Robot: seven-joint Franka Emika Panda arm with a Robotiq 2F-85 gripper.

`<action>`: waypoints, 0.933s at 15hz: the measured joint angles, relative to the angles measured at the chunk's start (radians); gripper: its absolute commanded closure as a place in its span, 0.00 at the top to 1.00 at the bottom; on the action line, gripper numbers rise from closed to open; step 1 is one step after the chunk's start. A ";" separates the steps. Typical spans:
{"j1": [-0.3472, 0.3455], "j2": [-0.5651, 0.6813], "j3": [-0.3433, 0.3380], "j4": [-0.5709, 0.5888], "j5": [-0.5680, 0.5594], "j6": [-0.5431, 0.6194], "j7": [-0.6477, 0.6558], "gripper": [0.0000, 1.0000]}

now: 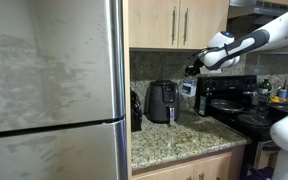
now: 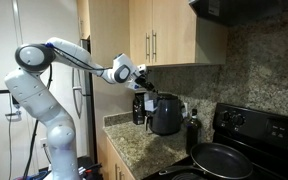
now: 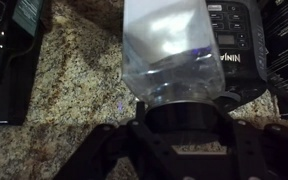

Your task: Move the salt cellar to the right side of the counter

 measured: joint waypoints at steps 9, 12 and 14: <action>-0.269 -0.011 -0.076 -0.011 -0.175 -0.040 0.099 0.62; -0.358 -0.043 -0.146 -0.011 -0.201 -0.057 0.094 0.62; -0.361 -0.044 -0.147 -0.012 -0.202 -0.058 0.096 0.37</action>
